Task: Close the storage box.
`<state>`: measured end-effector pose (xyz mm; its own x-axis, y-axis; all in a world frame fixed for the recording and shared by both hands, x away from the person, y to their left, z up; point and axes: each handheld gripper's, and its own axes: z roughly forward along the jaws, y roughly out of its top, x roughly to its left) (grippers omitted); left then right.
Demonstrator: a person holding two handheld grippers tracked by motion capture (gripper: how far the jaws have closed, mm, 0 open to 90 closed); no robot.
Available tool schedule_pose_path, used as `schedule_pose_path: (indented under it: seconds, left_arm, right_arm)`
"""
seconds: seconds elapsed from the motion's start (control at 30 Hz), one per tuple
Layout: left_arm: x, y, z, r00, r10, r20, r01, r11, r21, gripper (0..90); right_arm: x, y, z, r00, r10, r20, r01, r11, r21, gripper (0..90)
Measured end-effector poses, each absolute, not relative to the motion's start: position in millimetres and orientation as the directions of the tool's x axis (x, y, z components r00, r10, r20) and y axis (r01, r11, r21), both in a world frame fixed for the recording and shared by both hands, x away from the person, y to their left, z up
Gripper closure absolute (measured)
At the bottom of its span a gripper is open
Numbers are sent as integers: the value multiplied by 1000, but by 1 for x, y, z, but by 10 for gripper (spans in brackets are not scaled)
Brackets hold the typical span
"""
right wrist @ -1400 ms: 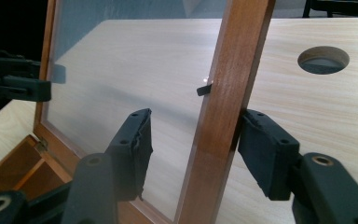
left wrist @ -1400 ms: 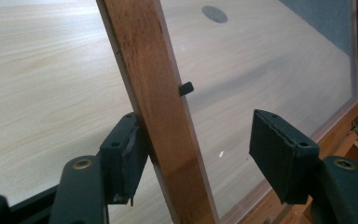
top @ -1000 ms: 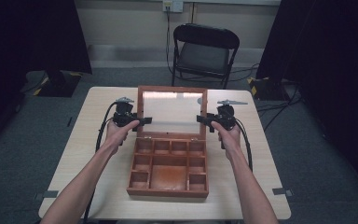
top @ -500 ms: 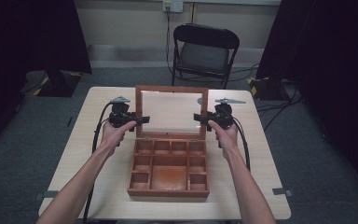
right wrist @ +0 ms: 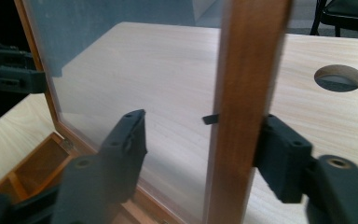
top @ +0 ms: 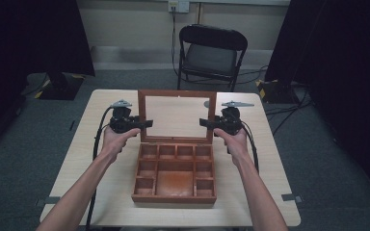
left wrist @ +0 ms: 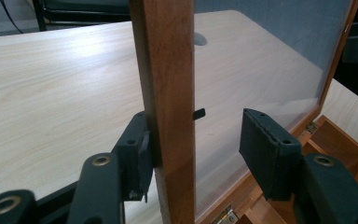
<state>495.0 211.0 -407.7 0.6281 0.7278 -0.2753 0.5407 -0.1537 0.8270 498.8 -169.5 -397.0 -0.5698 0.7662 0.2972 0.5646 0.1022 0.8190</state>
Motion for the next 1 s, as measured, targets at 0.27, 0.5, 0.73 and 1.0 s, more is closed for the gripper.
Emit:
schedule_pose_path:
  seconds: [0.27,0.5,0.73,1.0]
  left_arm:
    - [483,211,-400,645,725,-241,521,-187,833,442]
    - [470,212,-396,654,722,-227,500,-187,846,452]
    - [461,216,-395,677,704,-214,478,-200,855,516]
    - [455,218,-391,688,695,-210,474,-211,855,488]
  right_arm:
    - [491,-166,-392,-568,768,296,565,102,819,404]
    - [484,-169,-389,-588,742,322,569,97,816,434]
    - [471,-168,-383,-605,740,294,564,138,814,418]
    - [459,-173,-380,-600,735,316,563,107,820,425]
